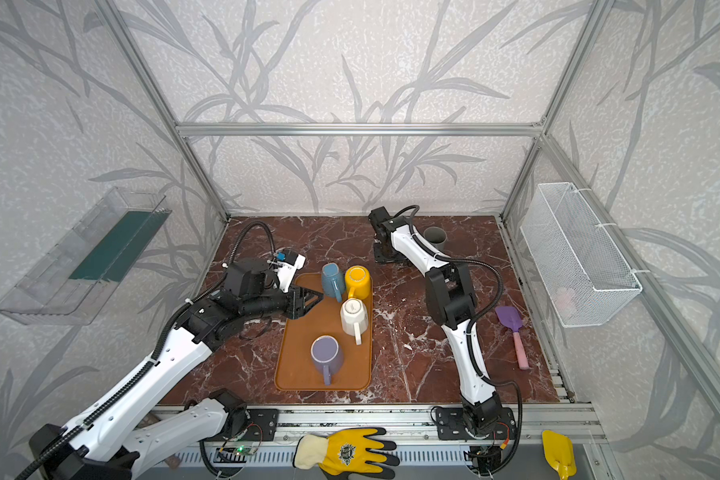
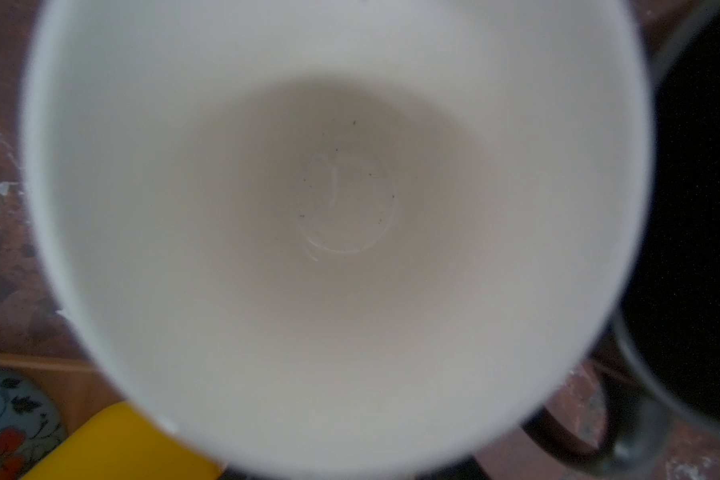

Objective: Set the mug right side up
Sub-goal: 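Lower the upright light-blue mug beside the black mug with the right gripper, then open and raise the right gripper while the left gripper moves toward the tray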

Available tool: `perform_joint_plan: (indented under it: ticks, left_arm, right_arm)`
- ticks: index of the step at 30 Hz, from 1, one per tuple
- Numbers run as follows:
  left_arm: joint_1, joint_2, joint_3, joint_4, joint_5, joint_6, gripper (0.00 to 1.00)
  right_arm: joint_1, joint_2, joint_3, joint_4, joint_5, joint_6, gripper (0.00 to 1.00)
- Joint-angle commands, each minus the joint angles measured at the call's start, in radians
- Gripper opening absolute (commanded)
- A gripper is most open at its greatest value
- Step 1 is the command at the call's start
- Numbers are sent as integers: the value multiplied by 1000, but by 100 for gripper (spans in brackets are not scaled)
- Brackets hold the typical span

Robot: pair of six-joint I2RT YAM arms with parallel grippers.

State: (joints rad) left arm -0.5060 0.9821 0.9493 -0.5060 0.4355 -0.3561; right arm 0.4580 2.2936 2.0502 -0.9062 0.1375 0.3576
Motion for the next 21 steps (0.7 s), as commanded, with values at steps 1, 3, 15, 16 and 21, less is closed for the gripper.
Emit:
perform_joint_plan:
  ticks: [1,3,15,16,21]
  left_arm:
    - [-4,-19,36,-11,-24,4,38]
    - [-4,-16,33,-4,-30,-5,38]
    - [-4,47,-28,155,-178,-105,36]
    - [-4,58,-27,157,-172,-107,35]
    - [-2,104,-6,93,-307,-150,35]
  right_arm:
    - [-4,-115,-36,18,-15,-3,50]
    - [-2,-162,-74,28,-30,-14,52]
    - [13,-651,-666,264,-84,0,55]
    - [13,-678,-707,275,-76,8,55]
    - [12,-806,-887,321,-59,54,57]
